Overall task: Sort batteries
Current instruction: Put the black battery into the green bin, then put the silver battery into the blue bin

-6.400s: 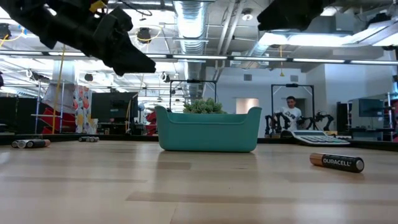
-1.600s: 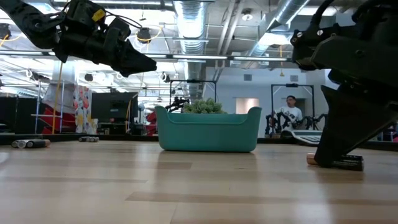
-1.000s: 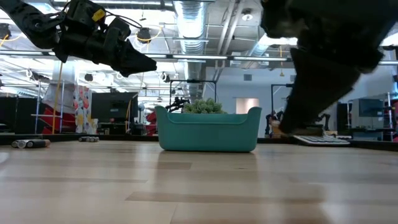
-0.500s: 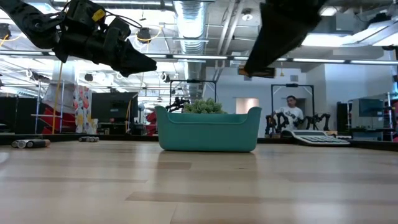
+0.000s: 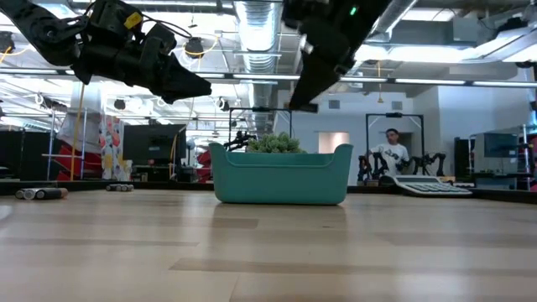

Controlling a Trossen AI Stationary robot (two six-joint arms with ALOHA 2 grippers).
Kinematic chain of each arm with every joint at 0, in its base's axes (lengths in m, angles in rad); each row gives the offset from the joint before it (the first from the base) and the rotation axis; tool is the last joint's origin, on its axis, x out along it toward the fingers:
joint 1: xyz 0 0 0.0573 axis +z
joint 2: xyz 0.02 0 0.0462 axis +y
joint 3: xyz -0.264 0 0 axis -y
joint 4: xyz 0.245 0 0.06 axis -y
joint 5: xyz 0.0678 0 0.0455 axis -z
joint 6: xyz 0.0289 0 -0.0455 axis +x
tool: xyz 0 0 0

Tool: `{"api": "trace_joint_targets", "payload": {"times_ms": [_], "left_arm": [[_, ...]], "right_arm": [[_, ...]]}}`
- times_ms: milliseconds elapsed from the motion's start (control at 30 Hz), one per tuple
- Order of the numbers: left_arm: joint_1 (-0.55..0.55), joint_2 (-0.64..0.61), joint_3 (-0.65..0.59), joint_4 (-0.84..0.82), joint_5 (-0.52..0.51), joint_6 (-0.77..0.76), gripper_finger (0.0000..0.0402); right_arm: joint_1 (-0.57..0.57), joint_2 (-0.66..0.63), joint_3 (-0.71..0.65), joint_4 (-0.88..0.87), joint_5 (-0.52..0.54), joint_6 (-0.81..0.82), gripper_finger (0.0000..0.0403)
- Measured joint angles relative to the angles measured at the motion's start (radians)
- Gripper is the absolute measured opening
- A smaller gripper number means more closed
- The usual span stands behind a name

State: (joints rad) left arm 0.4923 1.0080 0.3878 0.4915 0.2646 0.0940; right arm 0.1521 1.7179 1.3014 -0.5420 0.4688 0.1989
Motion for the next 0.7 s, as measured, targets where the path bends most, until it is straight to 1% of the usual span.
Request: {"api": "trace_joint_targets", "payload": {"times_ms": [167, 300, 400, 600, 700], "left_arm": [[0.000, 0.000, 0.000, -0.001, 0.000, 0.000, 0.0148], [0.000, 0.000, 0.000, -0.004, 0.000, 0.000, 0.0148], [0.000, 0.000, 0.000, -0.007, 0.000, 0.000, 0.0148], [0.000, 0.000, 0.000, -0.011, 0.000, -0.008, 0.0148], [0.000, 0.000, 0.000, -0.018, 0.000, -0.008, 0.0148]], "right_arm": [[-0.063, 0.004, -0.001, 0.015, -0.053, -0.051, 0.0028], [-0.089, 0.004, -0.001, 0.016, -0.080, -0.051, 0.0051], [-0.097, 0.004, -0.001, 0.027, -0.080, -0.051, 0.0079], [-0.095, 0.004, -0.001, 0.030, -0.080, -0.045, 0.0152], [-0.087, -0.001, -0.001, 0.026, -0.074, -0.043, 0.0182]]}}
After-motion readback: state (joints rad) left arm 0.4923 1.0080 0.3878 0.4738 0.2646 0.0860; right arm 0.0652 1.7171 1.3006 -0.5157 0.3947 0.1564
